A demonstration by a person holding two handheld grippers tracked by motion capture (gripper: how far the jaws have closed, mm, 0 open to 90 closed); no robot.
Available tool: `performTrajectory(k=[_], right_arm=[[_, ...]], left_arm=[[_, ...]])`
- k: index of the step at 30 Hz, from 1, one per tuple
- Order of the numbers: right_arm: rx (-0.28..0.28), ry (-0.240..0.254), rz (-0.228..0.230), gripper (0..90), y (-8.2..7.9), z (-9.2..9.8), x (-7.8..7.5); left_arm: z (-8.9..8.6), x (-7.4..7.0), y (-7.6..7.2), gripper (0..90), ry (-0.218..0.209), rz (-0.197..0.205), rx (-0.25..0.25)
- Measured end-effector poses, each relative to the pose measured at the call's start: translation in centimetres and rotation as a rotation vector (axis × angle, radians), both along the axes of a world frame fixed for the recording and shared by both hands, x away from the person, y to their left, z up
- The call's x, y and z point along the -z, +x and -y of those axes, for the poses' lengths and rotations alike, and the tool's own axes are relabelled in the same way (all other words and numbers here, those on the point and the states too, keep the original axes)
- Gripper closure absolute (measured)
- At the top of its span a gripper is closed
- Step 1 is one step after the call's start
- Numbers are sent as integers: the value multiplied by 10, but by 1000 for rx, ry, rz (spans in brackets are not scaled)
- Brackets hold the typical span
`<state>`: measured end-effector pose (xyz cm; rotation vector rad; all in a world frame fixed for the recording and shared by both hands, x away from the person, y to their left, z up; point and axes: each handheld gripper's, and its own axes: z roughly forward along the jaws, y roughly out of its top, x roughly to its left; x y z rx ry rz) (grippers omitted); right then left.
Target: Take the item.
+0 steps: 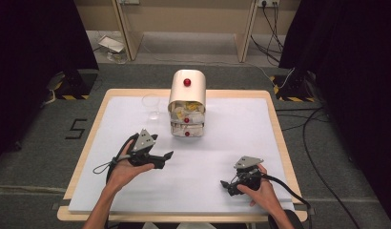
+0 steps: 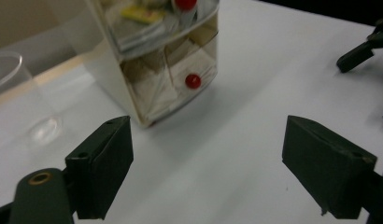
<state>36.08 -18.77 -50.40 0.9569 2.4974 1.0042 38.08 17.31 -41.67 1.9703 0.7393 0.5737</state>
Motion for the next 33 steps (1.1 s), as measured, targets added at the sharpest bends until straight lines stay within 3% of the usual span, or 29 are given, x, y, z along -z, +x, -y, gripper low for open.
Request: performTrajectory(k=[8,13,16,19,23,33], right_arm=[[-2,2,-2,10,0,0,0],[-2,3,-3,10,0,0,0],[-2,3,-2,10,0,0,0],[-2,3,-3,10,0,0,0],[-2,3,-3,10,0,0,0],[-2,3,-3,10,0,0,0]], left_arm=[[21,-32,19,154,10,53,51],[29,-37,30,154,0,53,60],[36,-40,37,153,18,58,63],[39,-43,42,154,-5,50,69],[44,-46,48,154,7,59,65],[52,-48,64,155,19,39,65]])
